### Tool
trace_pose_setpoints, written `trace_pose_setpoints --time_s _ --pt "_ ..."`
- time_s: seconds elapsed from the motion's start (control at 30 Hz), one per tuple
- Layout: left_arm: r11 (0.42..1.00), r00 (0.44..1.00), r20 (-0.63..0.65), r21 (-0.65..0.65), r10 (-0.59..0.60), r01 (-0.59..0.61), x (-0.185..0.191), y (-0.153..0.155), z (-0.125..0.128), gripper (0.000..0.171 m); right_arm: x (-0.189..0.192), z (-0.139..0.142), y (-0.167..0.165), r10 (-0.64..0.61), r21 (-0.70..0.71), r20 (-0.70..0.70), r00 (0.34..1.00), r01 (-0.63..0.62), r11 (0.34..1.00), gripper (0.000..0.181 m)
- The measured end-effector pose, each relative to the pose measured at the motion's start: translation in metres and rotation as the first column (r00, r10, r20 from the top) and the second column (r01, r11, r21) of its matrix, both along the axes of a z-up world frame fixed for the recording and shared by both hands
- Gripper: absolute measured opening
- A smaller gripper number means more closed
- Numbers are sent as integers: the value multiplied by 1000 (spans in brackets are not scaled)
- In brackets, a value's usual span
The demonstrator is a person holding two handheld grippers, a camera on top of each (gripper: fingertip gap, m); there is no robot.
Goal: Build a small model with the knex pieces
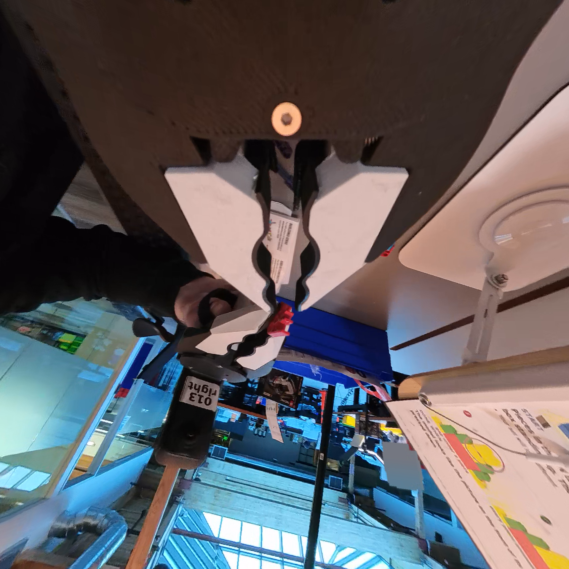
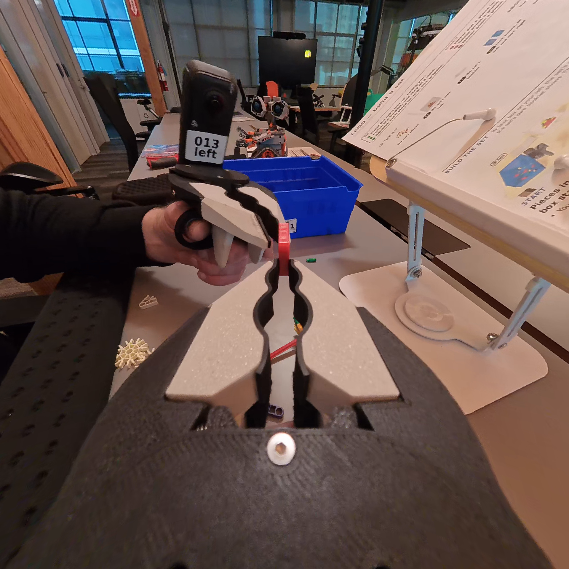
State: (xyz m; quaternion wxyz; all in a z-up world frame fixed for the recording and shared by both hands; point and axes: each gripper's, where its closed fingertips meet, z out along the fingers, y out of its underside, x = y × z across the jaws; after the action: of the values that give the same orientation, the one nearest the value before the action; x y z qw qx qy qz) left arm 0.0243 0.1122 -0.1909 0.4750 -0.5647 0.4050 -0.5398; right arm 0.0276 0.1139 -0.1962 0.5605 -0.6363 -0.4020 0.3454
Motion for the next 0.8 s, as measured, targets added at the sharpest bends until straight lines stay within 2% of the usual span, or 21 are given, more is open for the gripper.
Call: trace_pose_setpoints --time_s 0.1,0.33,0.43,0.53,0.8 --pt "996 999 -23 72 45 -43 0 1 0 11 -1 -1 0 -6 -1 3 1000 6 1000 3" --pt "993 996 -11 78 93 -91 -1 6 2 16 -1 -8 3 -52 67 84 995 46 997 3" --pt "995 997 -26 75 67 -65 2 2 -1 17 -3 -6 0 -20 32 47 999 18 999 3" --pt "997 999 -16 67 47 -46 4 -2 0 10 -4 -2 -3 20 4 -4 1000 -20 1000 3" --pt "998 1000 -17 55 17 -16 5 -3 -2 6 -3 -4 -6 50 -34 -6 999 -50 998 4"
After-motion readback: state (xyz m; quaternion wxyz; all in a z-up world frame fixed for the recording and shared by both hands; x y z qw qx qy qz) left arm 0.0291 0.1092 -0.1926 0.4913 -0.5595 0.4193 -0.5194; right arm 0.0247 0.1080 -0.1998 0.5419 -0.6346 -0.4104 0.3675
